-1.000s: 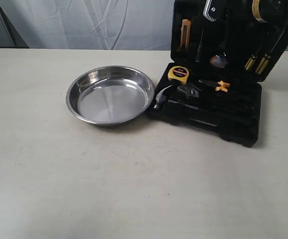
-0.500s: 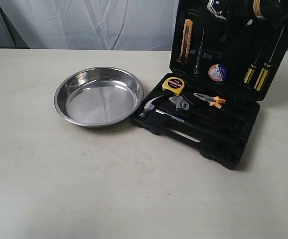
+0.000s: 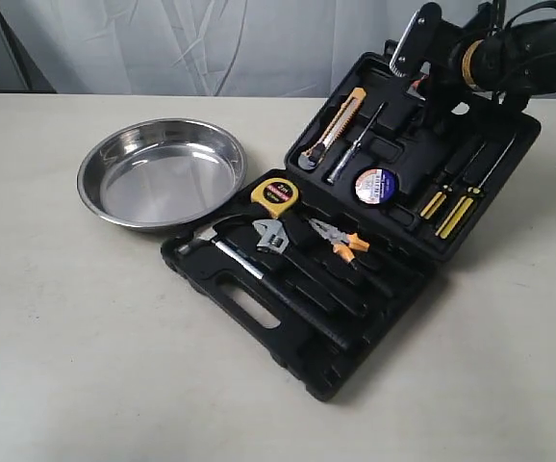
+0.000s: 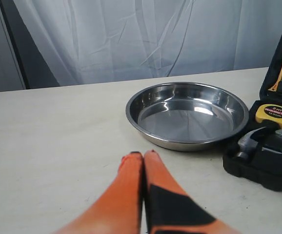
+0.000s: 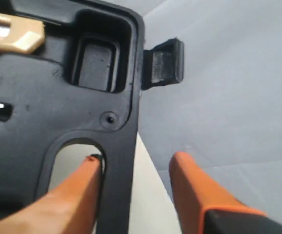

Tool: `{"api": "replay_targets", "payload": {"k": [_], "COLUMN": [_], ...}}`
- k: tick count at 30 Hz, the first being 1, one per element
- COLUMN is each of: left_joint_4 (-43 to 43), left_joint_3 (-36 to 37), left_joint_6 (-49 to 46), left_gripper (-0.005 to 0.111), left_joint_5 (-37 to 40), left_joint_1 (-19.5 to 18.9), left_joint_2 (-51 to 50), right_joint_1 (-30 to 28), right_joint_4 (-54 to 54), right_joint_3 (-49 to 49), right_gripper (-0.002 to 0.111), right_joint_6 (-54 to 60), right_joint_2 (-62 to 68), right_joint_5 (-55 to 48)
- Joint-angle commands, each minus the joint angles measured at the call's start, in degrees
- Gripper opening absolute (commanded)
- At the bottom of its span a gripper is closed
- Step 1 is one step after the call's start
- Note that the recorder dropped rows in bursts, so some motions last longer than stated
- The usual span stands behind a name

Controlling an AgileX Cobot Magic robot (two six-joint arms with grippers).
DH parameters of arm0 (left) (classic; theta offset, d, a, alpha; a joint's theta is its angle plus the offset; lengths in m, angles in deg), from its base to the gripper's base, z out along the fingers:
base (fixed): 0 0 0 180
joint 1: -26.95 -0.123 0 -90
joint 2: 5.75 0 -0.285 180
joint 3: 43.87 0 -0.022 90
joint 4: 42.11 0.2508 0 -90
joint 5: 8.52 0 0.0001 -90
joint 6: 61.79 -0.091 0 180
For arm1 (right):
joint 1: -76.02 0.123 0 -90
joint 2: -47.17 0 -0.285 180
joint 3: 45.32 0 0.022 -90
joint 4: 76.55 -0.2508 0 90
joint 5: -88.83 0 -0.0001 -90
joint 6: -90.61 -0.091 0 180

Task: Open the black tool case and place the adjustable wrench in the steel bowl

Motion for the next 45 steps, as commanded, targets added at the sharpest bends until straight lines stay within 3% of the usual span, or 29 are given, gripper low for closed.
{"api": "replay_targets", "payload": {"k": [1,3,7,11,12,14,16,18,20,22,25,34,45], "left_joint_4": [0.2,0.2,0.2,0.2,0.2,0.2,0.2,0.2,0.2,0.2,0.2,0.2,0.2], "left_joint_3": [0.3,0.3,0.3,0.3,0.3,0.3,0.3,0.3,0.3,0.3,0.3,0.3,0.3], "left_joint_6": [-0.1,-0.1,-0.1,-0.1,-0.1,-0.1,-0.1,-0.1,-0.1,-0.1,-0.1,-0.1,-0.1], "left_gripper": [0.000,0.000,0.000,0.000,0.000,0.000,0.000,0.000,0.000,0.000,0.000,0.000,0.000], "left_joint_5": [0.1,0.1,0.1,0.1,0.1,0.1,0.1,0.1,0.1,0.1,0.1,0.1,0.1], "left_joint_1": [0.3,0.3,0.3,0.3,0.3,0.3,0.3,0.3,0.3,0.3,0.3,0.3,0.3], "left_joint_2": [0.3,0.3,0.3,0.3,0.3,0.3,0.3,0.3,0.3,0.3,0.3,0.3,0.3], "right_joint_1": [0.4,1.1,1.7,4.0,4.4,4.7,4.7,4.7,5.0,5.7,8.1,12.8,17.7], "right_joint_4": [-0.8,-3.3,-6.3,-8.5,-8.7,-8.7,-8.7,-9.3,-12.4,-16.4,-23.3,-52.2,-63.9], "right_joint_3": [0.1,0.1,0.1,0.1,0.1,0.1,0.1,0.1,0.1,0.1,0.1,-1.1,-25.2], "right_gripper": [0.051,0.051,0.049,0.026,0.027,0.047,0.058,0.061,0.058,0.046,0.002,0.000,0.000], "right_joint_6": [-0.4,-0.4,0.6,3.7,3.7,4.7,4.8,4.8,4.8,4.8,4.8,9.9,10.1], "right_joint_2": [-3.0,-4.9,-7.0,-6.0,-6.0,-6.1,-6.3,-6.6,-7.1,-7.6,-8.9,-13.4,-35.3], "right_joint_5": [-10.1,-17.9,-20.8,-20.9,-22.9,-26.2,-27.8,-28.8,-28.8,-29.2,-30.7,-31.6,-25.0]}}
